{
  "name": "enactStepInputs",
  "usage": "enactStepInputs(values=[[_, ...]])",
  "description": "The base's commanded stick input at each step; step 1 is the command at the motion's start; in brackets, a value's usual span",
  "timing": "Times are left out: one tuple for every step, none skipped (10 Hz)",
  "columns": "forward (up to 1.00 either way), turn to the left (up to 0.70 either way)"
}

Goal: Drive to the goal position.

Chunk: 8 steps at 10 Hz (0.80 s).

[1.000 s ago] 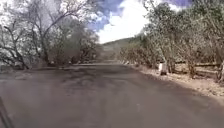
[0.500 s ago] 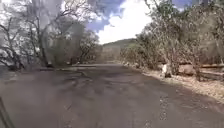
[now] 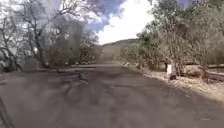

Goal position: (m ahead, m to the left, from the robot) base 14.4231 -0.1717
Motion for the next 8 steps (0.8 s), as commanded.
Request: enactStepInputs(values=[[0.70, 0.00], [0.70, 0.00], [0.70, 0.00], [0.70, 0.00], [0.70, 0.00], [0.70, 0.00], [0.70, 0.00], [0.70, 0.00]])
